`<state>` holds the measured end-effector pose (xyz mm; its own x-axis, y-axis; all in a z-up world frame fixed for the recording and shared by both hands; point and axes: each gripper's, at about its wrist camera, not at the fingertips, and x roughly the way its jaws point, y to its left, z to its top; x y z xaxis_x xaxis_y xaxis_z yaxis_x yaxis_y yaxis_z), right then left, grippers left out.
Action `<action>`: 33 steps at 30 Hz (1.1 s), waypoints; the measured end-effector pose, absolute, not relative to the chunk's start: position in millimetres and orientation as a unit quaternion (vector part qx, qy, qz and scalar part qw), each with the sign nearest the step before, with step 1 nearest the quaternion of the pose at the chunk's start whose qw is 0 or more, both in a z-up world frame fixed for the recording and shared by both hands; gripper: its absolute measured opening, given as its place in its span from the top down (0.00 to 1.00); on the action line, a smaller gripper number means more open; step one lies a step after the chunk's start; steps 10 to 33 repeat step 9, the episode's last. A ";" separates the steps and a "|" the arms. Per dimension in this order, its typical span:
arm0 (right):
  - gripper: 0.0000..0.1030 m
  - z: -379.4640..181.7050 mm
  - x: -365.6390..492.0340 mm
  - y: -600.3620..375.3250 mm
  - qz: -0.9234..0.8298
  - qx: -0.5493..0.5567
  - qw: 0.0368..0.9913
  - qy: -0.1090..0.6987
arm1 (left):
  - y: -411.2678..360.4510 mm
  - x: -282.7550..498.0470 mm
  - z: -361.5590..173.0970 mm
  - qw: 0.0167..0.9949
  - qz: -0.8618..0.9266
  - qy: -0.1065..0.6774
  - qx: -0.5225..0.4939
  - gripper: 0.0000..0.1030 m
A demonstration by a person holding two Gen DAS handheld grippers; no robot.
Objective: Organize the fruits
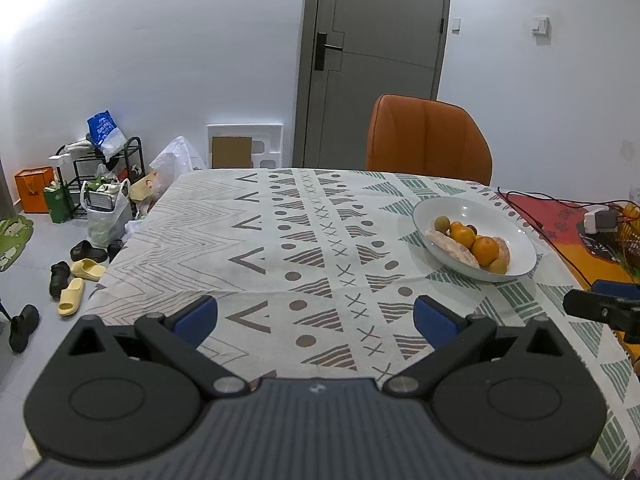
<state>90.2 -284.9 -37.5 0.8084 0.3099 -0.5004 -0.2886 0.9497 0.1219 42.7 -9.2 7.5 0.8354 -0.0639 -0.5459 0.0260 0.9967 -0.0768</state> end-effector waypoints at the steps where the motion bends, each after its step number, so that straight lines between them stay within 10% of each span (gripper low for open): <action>1: 0.00 -37.9 90.3 -285.4 0.157 0.020 0.951 0.267 | -9.5 43.2 7.1 0.957 -0.023 0.288 -0.031 0.00; 33: 0.00 -42.4 92.2 -287.5 0.154 0.024 0.949 0.273 | -11.5 45.0 5.0 0.954 -0.030 0.296 -0.031 0.00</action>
